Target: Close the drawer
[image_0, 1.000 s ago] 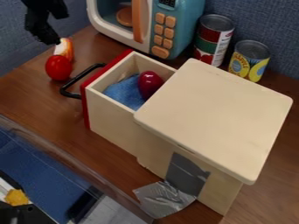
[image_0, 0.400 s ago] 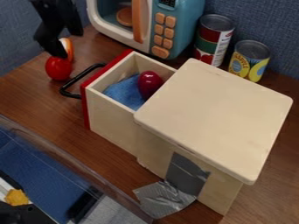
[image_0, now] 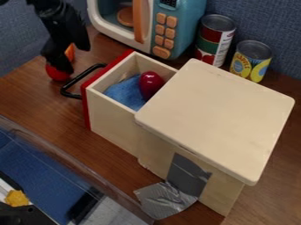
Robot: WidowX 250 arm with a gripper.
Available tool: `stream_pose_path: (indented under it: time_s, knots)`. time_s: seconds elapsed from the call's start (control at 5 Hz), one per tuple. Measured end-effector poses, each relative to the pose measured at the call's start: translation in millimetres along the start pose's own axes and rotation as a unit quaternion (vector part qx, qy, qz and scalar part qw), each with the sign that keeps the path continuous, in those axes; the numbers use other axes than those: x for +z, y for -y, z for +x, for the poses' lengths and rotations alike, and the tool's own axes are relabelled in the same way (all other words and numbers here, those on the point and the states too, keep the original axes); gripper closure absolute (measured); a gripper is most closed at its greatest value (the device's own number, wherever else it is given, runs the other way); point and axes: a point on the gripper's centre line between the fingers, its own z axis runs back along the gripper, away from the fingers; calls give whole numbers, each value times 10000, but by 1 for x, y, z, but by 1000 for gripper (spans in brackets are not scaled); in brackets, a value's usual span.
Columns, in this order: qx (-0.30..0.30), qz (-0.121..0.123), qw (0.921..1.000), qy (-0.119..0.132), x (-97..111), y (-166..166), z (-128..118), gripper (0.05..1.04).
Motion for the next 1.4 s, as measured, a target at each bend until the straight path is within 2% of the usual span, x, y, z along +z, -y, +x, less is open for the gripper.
stream_pose_path:
  time_s: [0.4, 0.6, 0.8, 1.2, 1.4]
  knots:
    - [27, 45, 9998, -174, -6, 3, 0, 82]
    - [-21, -4, 9999, -161, -9, 6, 6, 82]
    - [41, -96, 9999, -48, -11, 12, 11, 82]
    - [1, -385, 9987, 326, -15, 25, 37, 82]
    - [-47, -374, 9981, 480, -11, 30, 51, 82]
